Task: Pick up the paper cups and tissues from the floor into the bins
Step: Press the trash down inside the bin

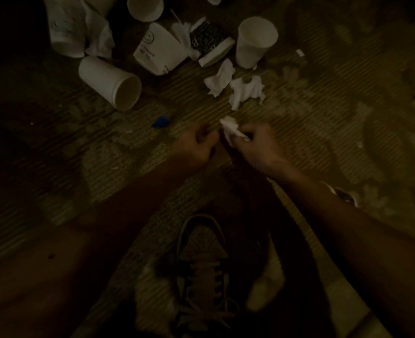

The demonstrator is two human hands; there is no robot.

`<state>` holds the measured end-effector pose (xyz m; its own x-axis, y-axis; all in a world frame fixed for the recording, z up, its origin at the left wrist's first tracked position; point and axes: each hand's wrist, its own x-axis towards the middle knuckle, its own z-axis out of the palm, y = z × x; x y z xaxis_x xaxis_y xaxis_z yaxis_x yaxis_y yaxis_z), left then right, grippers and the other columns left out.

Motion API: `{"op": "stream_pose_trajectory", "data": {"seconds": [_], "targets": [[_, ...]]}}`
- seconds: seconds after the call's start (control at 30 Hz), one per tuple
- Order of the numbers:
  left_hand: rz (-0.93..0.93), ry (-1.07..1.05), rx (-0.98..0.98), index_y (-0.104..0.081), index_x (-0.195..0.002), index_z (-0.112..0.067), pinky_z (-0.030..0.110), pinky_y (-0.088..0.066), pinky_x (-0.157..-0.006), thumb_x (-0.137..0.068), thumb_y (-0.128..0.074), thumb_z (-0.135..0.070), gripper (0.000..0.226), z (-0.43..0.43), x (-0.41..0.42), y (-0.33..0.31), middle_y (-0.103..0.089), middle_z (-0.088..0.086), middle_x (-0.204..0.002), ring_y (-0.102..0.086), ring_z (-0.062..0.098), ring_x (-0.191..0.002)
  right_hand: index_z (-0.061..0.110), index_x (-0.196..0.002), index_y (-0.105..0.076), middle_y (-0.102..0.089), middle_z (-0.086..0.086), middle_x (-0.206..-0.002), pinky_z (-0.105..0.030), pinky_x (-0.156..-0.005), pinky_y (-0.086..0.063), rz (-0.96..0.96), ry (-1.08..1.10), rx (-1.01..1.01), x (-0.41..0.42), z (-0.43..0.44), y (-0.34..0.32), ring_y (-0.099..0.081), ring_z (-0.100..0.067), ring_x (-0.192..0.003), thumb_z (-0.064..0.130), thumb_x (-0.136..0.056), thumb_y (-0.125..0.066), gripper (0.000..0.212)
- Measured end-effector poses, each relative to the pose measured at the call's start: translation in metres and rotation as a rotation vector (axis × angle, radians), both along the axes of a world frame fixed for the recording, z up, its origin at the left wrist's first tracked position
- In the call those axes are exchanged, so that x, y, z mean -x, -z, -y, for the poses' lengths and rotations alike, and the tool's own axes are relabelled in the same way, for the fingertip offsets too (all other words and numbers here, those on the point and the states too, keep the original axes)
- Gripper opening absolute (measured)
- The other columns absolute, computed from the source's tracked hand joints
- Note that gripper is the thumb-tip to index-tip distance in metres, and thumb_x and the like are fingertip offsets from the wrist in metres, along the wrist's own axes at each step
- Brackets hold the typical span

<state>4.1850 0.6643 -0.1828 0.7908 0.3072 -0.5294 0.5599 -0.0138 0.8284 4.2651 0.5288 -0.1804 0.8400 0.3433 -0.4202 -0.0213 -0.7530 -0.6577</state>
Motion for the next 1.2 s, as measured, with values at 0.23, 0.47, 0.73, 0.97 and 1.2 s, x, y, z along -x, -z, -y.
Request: {"op": "stream_pose_trajectory", "data": {"seconds": [0.23,0.47,0.73,0.97,1.2], "targets": [[0.133,-0.234,0.146,-0.067,-0.082,-0.019,0.028,-0.058,-0.057,-0.103,-0.047,-0.032,0.031,0.013,0.005,-0.010,-0.069,0.001,-0.076,-0.070,0.009,-0.065,0.009,-0.087,-0.069,-0.069,-0.002,-0.076,-0.012,-0.054,-0.049,-0.238,-0.108,-0.288,0.029,-0.026,-0.027,-0.067,0.003,-0.065,0.012,-0.094,-0.061,0.011],[0.089,-0.346,0.024,-0.062,-0.073,-0.008,0.024,-0.054,-0.051,-0.100,-0.055,-0.011,0.028,0.001,0.013,0.002,-0.064,0.003,-0.065,-0.064,0.005,-0.052,0.023,-0.105,-0.069,-0.065,-0.002,-0.116,-0.030,-0.081,-0.057,-0.169,0.111,-0.205,-0.019,-0.011,-0.006,-0.065,-0.018,-0.103,0.018,-0.092,-0.061,0.016],[-0.055,-0.200,0.097,-0.066,-0.106,-0.008,0.020,-0.058,-0.063,-0.089,-0.065,0.001,0.020,0.000,0.011,-0.002,-0.058,0.001,-0.102,-0.062,0.010,-0.087,0.026,-0.141,-0.048,-0.002,-0.008,-0.163,-0.043,-0.120,-0.019,0.055,-0.220,0.260,-0.071,-0.007,0.038,-0.010,-0.027,-0.149,0.044,-0.092,-0.059,0.054],[-0.134,-0.261,0.121,-0.068,-0.112,-0.007,0.025,-0.058,-0.064,-0.092,-0.059,0.001,0.024,-0.009,0.008,0.003,-0.063,0.009,-0.111,-0.064,0.018,-0.092,0.011,-0.122,-0.063,-0.063,-0.001,-0.115,-0.021,-0.084,-0.045,0.080,-0.137,0.097,-0.061,-0.017,0.024,-0.059,-0.014,-0.104,0.031,-0.095,-0.058,0.034],[-0.101,-0.450,0.221,-0.065,-0.097,-0.016,0.025,-0.049,-0.054,-0.098,-0.052,-0.036,0.025,-0.010,0.008,-0.004,-0.068,0.005,-0.085,-0.065,0.016,-0.066,0.021,-0.083,-0.072,-0.076,0.005,-0.079,-0.025,-0.071,-0.057,-0.362,0.031,-0.236,-0.001,-0.038,-0.006,-0.072,-0.008,-0.073,0.055,-0.083,-0.064,0.035]]}}
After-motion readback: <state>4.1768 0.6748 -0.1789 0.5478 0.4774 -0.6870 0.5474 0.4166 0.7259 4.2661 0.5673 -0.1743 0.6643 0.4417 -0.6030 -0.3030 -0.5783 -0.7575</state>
